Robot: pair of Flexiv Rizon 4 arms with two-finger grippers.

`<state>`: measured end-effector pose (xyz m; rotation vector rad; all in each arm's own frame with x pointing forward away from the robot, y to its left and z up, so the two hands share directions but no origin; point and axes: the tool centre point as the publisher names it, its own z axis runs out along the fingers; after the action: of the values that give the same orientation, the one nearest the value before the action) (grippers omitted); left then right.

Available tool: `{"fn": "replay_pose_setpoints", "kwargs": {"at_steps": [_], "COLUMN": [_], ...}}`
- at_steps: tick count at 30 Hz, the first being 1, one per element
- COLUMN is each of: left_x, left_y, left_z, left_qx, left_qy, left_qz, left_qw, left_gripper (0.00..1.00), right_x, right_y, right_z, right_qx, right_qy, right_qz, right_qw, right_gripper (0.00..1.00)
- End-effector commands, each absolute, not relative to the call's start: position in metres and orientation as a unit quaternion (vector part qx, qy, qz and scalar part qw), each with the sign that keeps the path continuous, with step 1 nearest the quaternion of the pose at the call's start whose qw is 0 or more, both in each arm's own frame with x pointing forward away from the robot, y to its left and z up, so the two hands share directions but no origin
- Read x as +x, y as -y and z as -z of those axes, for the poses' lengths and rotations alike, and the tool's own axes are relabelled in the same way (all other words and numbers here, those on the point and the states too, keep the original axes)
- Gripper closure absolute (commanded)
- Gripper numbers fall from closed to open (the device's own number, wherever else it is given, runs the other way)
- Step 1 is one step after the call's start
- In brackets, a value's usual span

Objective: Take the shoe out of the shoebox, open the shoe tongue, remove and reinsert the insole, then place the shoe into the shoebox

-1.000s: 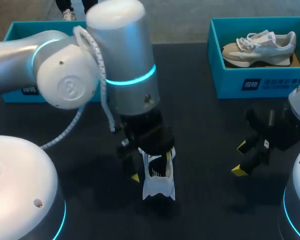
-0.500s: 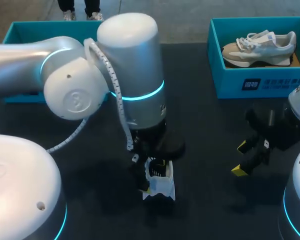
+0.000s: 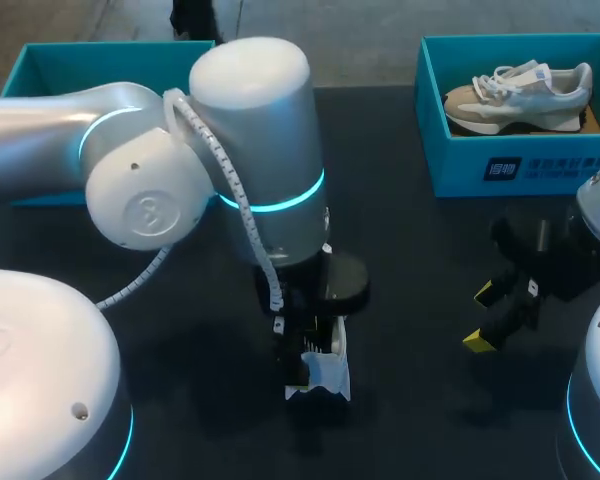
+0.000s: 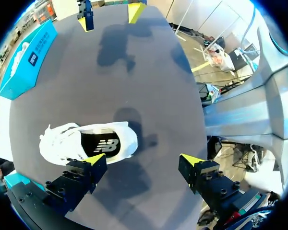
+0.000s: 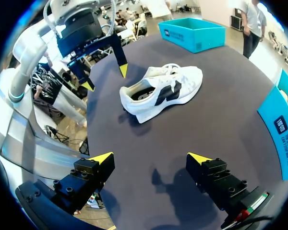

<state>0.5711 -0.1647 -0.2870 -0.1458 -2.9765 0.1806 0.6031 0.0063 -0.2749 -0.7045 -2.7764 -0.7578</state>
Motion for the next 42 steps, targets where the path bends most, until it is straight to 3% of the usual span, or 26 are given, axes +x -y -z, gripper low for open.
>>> {"fn": "replay_pose_setpoints", "kwargs": {"at_steps": [1,24,42], "left_x": [0.572,0.583,0.572], "left_y": [0.173,0.200,0.191], "left_z": [0.301,0.353,0.366], "left_qx": [-0.040,-0.022,0.000], "left_qy": [0.996,0.994,0.996], "left_qz": [-0.047,-0.025,-0.011], "left_qw": [0.072,0.107,0.091], "left_gripper": [0.00,0.00,0.27], "right_x": [0.601,0.601,0.601], "right_y": [-0.006,-0.006,-0.006], "right_z": [0.275,0.275,0.275], "right_qx": [-0.237,-0.237,-0.237], "right_qy": [0.933,0.933,0.933], "right_qz": [0.255,0.255,0.255], "right_qw": [0.088,0.088,0.088], "right_gripper": [0.00,0.00,0.00]}}
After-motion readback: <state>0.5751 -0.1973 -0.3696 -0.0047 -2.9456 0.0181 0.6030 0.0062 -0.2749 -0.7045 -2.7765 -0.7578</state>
